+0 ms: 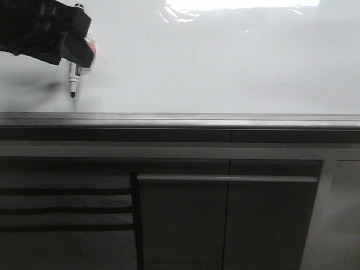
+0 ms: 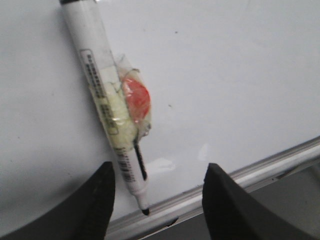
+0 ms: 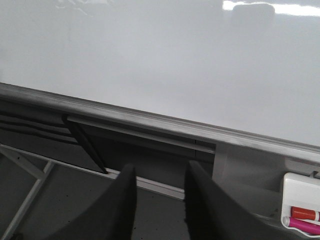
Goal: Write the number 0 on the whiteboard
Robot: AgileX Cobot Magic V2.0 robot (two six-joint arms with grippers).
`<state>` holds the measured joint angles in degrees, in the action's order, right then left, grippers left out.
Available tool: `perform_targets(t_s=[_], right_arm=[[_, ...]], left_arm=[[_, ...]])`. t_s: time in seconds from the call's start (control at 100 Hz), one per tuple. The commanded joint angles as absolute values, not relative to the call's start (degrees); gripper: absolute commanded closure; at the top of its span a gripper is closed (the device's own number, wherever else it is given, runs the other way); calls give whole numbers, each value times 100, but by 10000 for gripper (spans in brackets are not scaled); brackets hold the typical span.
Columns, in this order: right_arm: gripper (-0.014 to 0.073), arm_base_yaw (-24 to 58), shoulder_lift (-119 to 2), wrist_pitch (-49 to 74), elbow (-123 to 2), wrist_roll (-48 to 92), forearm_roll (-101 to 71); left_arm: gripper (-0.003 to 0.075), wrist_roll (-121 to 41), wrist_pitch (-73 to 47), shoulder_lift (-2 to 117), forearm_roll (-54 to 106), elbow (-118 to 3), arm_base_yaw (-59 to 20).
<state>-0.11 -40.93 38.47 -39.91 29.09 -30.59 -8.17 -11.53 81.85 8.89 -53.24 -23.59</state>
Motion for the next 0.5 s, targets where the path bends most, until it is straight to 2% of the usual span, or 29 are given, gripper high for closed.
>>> perform_targets(t_s=[0.0, 0.3, 0.49], right_arm=[[388, -40, -4119, 3565, -4183, 2989, -3217], [388, -40, -4119, 3567, -4183, 2989, -3217], [388, -40, -4119, 3567, -4183, 2989, -3217]], left_arm=[[366, -776, -1016, 8258, 917, -5745, -2208], [375, -776, -1086, 8676, 895, -6134, -2218], [512, -776, -1146, 8845, 794, -6249, -2218]])
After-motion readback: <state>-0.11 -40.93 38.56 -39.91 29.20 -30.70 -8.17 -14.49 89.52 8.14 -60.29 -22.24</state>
